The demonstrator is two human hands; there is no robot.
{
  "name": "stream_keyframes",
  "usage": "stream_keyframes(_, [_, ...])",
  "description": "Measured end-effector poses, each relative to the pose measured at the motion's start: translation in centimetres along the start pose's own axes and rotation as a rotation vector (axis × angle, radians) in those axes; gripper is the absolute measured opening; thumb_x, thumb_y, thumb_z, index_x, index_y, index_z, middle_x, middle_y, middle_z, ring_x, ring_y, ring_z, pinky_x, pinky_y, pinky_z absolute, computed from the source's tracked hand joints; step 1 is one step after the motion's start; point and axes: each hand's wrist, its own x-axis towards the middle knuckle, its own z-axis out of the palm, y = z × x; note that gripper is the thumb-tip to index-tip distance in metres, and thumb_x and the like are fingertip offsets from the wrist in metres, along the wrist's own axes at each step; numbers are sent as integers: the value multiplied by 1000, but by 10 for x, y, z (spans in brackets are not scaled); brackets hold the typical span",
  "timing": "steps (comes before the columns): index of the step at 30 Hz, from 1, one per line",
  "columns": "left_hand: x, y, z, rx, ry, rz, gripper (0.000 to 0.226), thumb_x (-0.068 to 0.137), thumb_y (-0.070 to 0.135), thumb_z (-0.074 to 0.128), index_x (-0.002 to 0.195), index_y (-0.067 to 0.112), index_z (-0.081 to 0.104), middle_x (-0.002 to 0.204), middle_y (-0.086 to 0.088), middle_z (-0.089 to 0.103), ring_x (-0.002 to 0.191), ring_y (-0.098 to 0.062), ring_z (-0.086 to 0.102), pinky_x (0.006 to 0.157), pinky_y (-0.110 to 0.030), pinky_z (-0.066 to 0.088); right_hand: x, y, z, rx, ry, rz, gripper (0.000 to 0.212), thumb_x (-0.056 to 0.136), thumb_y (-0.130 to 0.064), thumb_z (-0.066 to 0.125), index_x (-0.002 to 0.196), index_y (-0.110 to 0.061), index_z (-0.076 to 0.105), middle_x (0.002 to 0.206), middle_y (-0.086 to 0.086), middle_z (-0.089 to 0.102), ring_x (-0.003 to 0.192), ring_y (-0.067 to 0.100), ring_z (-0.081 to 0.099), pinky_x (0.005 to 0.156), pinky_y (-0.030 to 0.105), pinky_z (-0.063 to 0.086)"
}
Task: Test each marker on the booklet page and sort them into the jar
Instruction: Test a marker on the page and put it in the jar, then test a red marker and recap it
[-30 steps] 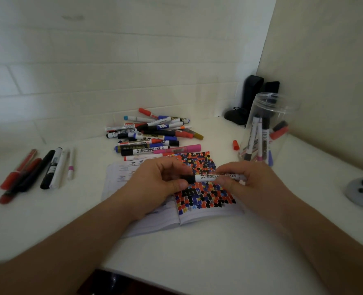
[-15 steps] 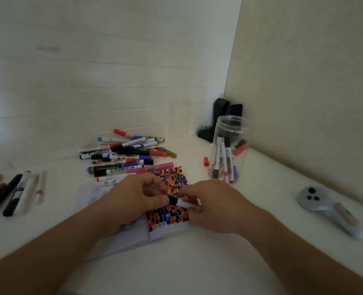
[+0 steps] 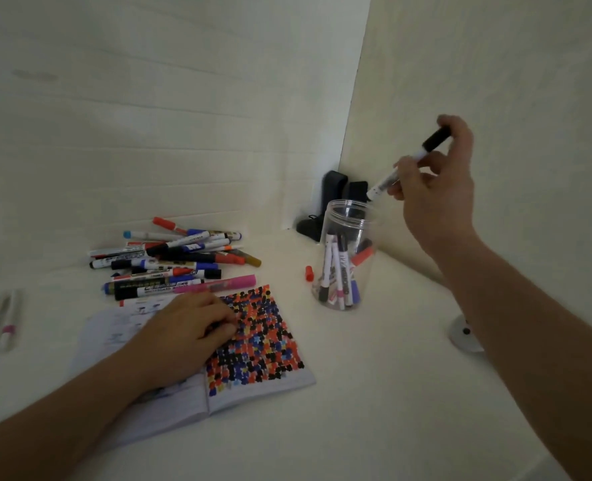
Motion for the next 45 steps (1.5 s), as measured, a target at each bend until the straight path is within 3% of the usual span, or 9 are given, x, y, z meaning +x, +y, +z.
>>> stream_keyframes(6, [1,1,0,-26,10,-19,70,85,84,17,114,43,65,102,29,48,99,10,41,82,-15,32,-8,30,20,-552,-478,-88,46,101,-29,54,143,-42,40,81,-1,74,68,16,70,71,42,60])
stream_keyframes(9, [-1,-1,2,-9,22,-35,73,85,87,12,112,44,65,102,31,49,103,8,42,89,-24,40,-17,49,26,-666,-476,-172,29,103,-47,38,119,-34,58,73,-4,69,68,14,64,76,46,56])
stream_keyframes(14, [-4,3,0,178,15,-165,61,84,75,12,115,52,59,124,26,50,124,-10,34,105,-43,28,-23,64,33,-757,-348,-213,50,95,-53,43,63,-17,55,59,-6,58,73,19,54,75,42,50])
stream_keyframes(18, [-2,2,-1,122,-21,-185,56,82,77,19,114,53,59,123,25,46,124,-10,33,103,-41,33,-25,56,37,-767,-336,-167,49,90,-57,40,70,-20,64,80,-4,68,96,24,57,82,41,42])
stream_keyframes(22, [5,-12,-8,-154,96,-332,13,94,47,64,105,49,60,121,9,54,109,-12,51,99,-40,47,-51,41,47,-658,-12,-492,24,89,-36,61,101,-20,72,114,5,62,112,31,52,84,45,40])
stream_keyframes(28, [23,-43,-21,-28,180,-533,36,95,41,65,130,36,59,129,-10,48,95,-20,52,87,-34,45,-137,36,112,-312,-482,-261,22,94,-27,62,115,-27,63,113,-15,47,89,-6,48,74,15,41])
stream_keyframes(31, [30,-37,-17,84,115,-508,29,100,48,56,128,43,60,131,-10,49,101,-27,61,93,-41,53,-151,48,126,-303,-625,-197,29,96,-25,62,124,-30,61,113,-15,48,84,-2,50,71,16,43])
stream_keyframes(37, [44,-28,-13,195,61,-489,30,97,53,59,121,36,55,122,-4,51,97,-21,59,83,-39,54,-153,51,124,-278,-729,-224,29,95,-25,60,124,-32,60,109,-13,52,90,7,55,79,31,54])
stream_keyframes(45, [60,-32,-14,428,-91,-423,18,101,36,60,114,26,67,104,-1,53,87,-18,59,82,-41,57,-149,50,120,-243,-700,-193,24,95,-24,62,117,-32,61,103,-17,49,88,1,52,76,18,45])
